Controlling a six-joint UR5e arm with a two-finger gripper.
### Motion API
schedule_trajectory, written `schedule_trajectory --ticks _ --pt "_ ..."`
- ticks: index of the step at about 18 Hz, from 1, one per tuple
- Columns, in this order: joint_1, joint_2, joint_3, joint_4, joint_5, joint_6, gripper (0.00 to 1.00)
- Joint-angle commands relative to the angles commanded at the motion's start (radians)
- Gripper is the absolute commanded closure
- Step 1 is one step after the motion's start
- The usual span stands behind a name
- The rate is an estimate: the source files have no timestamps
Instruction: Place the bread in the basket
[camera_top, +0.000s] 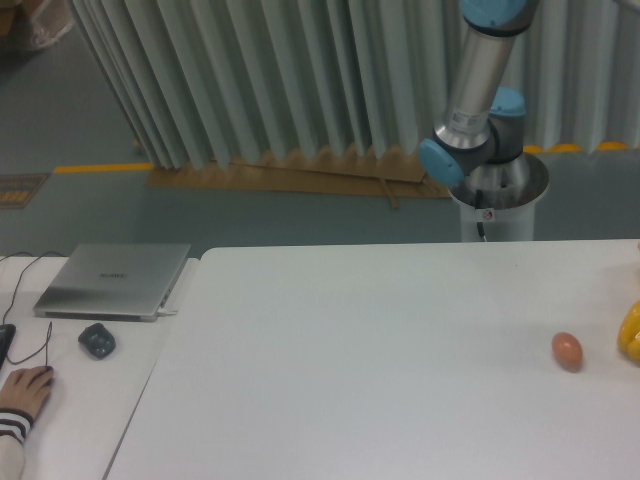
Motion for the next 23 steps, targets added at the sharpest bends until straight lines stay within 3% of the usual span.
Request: schedule_trajectory --ticks 3,9,13,15,23 --pt "-0.040 0.022 -0.008 -0.012 -0.055 -0.066 0.00" --pt "-0.138 0.051 -0.014 -0.020 -0.049 -0.145 0.00" --pt "-0.180 0.071 -0.014 -0.054 -0.046 -0.155 0.00" --pt "-0.195 0.080 -0.014 -0.078 -0.046 -0.235 0.00" --pt "-0.238 0.143 -0.052 -0.086 -0.025 -0.235 0.00"
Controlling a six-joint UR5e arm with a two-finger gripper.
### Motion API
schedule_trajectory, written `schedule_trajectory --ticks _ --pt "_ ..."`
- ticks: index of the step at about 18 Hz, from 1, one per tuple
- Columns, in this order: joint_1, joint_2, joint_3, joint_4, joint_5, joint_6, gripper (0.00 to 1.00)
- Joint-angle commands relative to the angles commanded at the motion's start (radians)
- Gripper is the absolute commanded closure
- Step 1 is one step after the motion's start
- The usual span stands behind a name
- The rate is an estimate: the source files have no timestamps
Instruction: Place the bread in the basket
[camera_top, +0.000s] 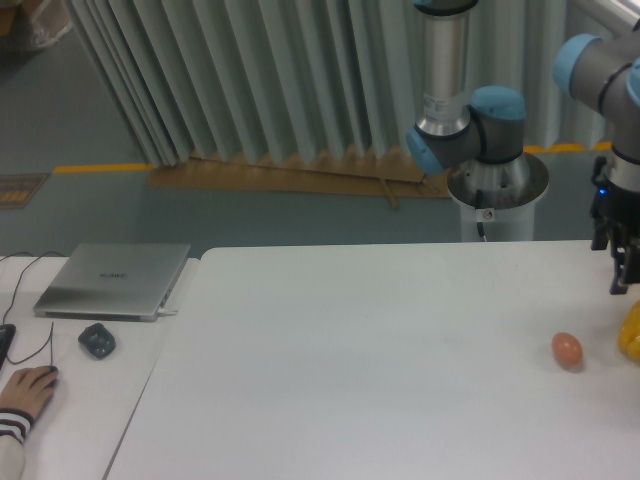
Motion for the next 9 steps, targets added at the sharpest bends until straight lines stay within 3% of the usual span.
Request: schedule_trajectory --ticks 9 --pt "-0.003 0.025 -0.043 -0.018 0.044 0.015 0.00"
